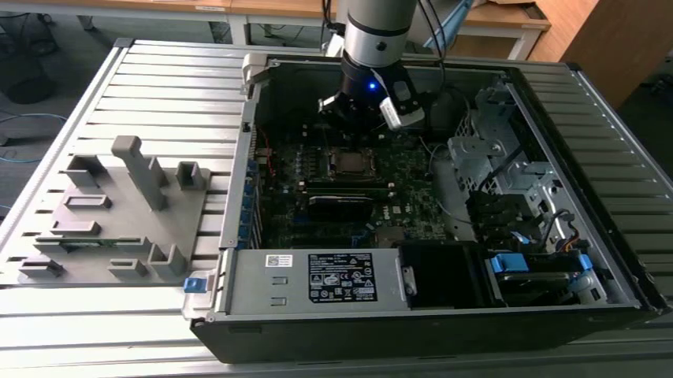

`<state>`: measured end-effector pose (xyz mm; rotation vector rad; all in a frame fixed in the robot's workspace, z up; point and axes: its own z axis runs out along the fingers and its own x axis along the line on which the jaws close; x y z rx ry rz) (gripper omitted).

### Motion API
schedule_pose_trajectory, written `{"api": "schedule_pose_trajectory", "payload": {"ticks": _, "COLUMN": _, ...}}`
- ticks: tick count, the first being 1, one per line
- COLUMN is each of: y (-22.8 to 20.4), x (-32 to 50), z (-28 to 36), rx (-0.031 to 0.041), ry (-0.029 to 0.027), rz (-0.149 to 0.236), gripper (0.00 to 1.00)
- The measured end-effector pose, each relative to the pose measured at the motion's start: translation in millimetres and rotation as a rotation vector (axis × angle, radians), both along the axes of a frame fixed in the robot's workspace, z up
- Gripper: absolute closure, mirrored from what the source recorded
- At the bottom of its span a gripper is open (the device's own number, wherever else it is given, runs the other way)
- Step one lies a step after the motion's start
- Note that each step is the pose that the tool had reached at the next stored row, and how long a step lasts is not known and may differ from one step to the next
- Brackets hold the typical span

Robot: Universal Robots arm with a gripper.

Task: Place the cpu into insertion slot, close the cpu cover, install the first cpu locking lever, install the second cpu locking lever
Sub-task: 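Close the cpu cover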

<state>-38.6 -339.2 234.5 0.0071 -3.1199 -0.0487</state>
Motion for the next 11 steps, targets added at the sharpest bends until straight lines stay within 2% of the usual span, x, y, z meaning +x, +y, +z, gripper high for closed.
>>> {"api": "schedule_pose_trajectory", "payload": {"ticks": 3, "y": 0.0, "x": 0.0, "z": 0.0, "rx": 0.0, "ry": 0.0, "rz": 0.012, "gripper": 0.89}}
{"api": "schedule_pose_trajectory", "payload": {"ticks": 11, "y": 0.0, "x": 0.0, "z": 0.0, "rx": 0.0, "ry": 0.0, "rz": 0.012, "gripper": 0.89}}
